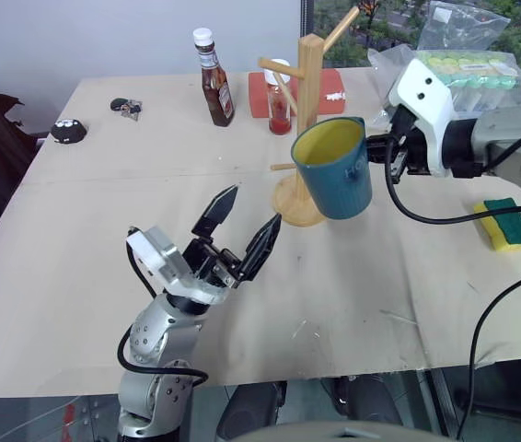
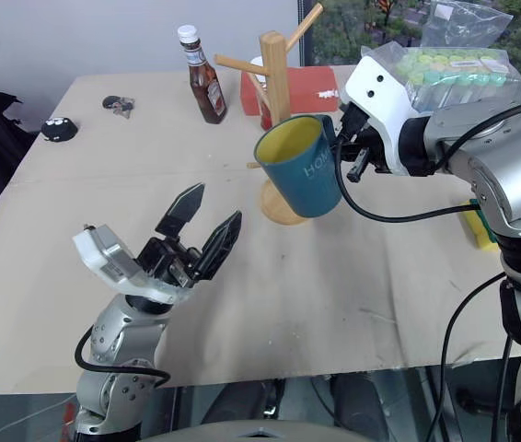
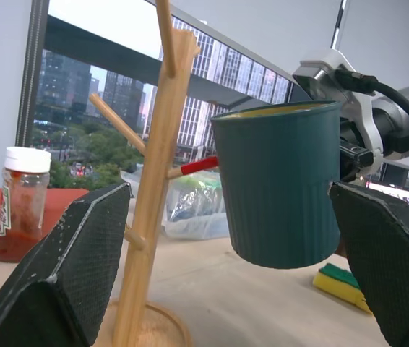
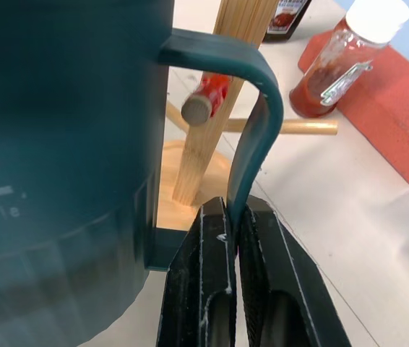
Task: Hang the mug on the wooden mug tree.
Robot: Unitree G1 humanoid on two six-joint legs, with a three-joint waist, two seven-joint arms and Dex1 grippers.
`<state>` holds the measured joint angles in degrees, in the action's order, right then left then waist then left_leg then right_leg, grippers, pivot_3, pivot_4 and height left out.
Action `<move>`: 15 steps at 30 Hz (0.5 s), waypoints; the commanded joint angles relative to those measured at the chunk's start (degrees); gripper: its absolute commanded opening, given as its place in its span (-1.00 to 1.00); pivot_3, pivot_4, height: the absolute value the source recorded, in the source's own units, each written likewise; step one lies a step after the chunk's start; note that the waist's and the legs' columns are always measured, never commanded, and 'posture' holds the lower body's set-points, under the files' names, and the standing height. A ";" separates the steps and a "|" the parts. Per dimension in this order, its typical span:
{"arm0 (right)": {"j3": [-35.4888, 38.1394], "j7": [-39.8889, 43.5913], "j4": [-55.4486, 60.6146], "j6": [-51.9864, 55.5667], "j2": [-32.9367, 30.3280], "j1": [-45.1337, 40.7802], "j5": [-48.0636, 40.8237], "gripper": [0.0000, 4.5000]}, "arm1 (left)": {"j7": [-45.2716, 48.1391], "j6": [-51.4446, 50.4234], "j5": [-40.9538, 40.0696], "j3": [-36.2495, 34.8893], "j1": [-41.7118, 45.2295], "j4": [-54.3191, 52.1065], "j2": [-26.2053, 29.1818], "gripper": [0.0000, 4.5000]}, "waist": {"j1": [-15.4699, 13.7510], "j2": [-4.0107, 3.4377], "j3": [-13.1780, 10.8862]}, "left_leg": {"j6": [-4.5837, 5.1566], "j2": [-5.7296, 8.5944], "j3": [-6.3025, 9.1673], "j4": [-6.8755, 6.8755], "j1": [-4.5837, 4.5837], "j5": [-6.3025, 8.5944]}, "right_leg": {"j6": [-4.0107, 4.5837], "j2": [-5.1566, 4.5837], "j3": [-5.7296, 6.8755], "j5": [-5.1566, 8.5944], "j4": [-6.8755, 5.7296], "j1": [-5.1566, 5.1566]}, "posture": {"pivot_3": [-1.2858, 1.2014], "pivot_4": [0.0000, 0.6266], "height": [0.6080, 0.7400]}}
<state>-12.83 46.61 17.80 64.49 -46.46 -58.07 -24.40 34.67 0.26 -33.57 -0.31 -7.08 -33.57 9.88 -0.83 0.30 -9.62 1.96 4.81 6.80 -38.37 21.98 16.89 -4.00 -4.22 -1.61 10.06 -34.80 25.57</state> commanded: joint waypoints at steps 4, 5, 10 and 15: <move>-0.92 0.31 -0.42 -2.80 0.30 -2.36 2.65 -0.99 | -0.41 1.74 0.82 0.73 -0.21 -0.74 0.00 1.00 | 0.01 0.00 0.00 | 0.00 -0.01 0.00 0.00 -0.01 0.00 | 0.01 0.02 0.00 0.00 -0.02 0.01 | 0.03 -0.52 0.95; -1.59 0.19 -0.89 -3.57 0.66 -2.59 3.43 -0.99 | -0.41 1.75 0.86 0.77 -0.16 -0.65 0.02 1.00 | 0.01 0.00 0.00 | 0.00 -0.01 0.00 0.00 -0.01 0.00 | 0.01 0.03 0.00 -0.01 -0.02 0.01 | 0.03 -0.52 0.95; -3.29 0.39 -2.34 -5.48 2.37 -3.69 5.38 -0.99 | -0.54 1.96 1.18 0.88 -0.38 -0.55 0.10 1.00 | 0.07 0.00 0.01 | 0.00 -0.02 -0.05 -0.01 -0.03 0.00 | 0.02 0.03 -0.04 -0.02 -0.05 0.01 | 0.03 -0.52 0.95; -3.29 0.33 -2.61 -5.04 3.93 -4.91 5.69 -0.99 | -0.77 2.20 1.32 1.12 -1.04 -0.69 0.21 1.00 | 0.07 0.01 0.01 | -0.01 -0.02 -0.03 -0.01 -0.01 0.00 | 0.02 0.04 -0.04 -0.02 -0.04 0.04 | 0.03 -0.52 0.95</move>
<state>-17.43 46.96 14.41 60.18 -42.66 -61.37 -19.34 33.96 1.03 -32.50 0.51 -7.72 -33.06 10.00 -0.76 0.30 -9.61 1.95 4.79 6.77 -38.37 21.97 16.89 -3.97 -4.19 -1.64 10.04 -34.84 25.61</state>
